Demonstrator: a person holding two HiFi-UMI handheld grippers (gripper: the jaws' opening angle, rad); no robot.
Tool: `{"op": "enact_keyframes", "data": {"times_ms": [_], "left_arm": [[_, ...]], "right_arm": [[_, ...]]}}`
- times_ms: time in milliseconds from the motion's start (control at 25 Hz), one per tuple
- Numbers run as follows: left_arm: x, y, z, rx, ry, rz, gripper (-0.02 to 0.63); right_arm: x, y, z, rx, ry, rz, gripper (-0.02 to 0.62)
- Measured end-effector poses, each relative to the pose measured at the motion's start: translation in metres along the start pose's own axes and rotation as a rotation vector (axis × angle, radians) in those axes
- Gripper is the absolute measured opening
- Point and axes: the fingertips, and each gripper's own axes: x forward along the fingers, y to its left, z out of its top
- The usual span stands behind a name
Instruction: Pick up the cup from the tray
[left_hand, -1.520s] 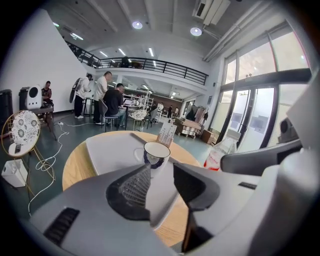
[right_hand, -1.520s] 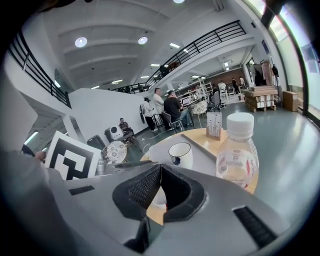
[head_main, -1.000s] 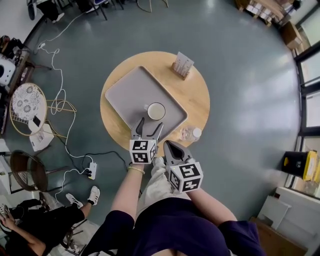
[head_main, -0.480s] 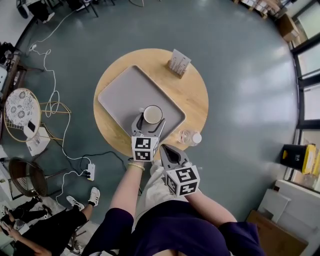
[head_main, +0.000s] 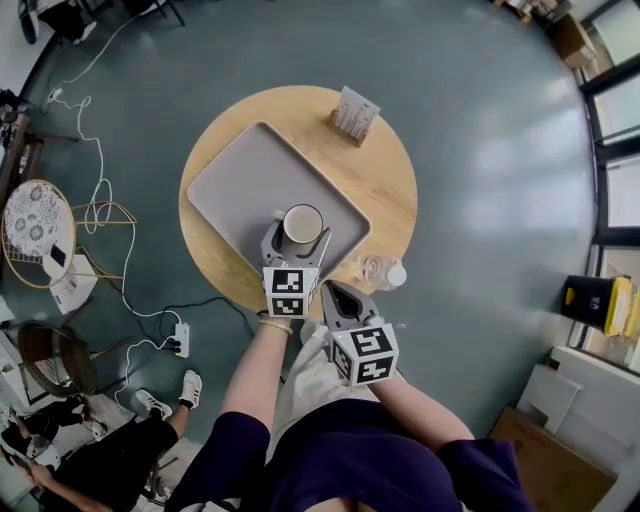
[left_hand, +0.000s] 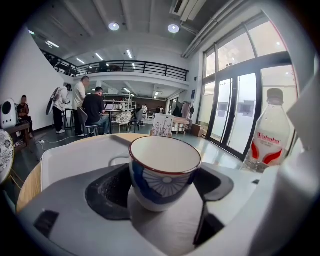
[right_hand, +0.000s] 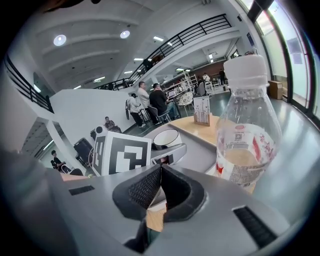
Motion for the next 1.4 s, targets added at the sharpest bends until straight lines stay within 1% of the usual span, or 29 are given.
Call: {"op": "enact_keyframes", "data": {"times_ms": [200, 480, 640, 760, 1160, 1400], "left_arm": [[-0.002, 0.001, -0.003, -0.016, 0.011, -0.016, 0.379], [-0.016, 0.002, -0.005, -0.041, 0.002, -0.019, 0.379], [-0.035, 0.000, 0.003, -0.060, -0.025, -0.008, 0.379], [-0.053, 0.000, 0.012, -0.083, -0.048, 0.016, 0.379], [-0.109, -0.004, 0.026, -0.108, -0.075, 0.113, 0.379], [-0.131, -0.009, 0.035, -0.100, -0.096, 0.144, 0.379]], "right_arm": [[0.000, -0.001, -0.002, 0.004, 0.005, -0.003, 0.008], [-0.001, -0.001, -0.002, 0.000, 0.005, 0.001, 0.008], [-0.004, -0.003, 0.003, -0.013, -0.004, 0.004, 0.008], [-0.006, -0.003, 0.007, -0.023, -0.013, 0.007, 0.008], [-0.009, 0.001, 0.026, -0.092, -0.044, 0.042, 0.008], [-0.014, 0.006, 0.031, -0.142, -0.051, 0.065, 0.008]]}}
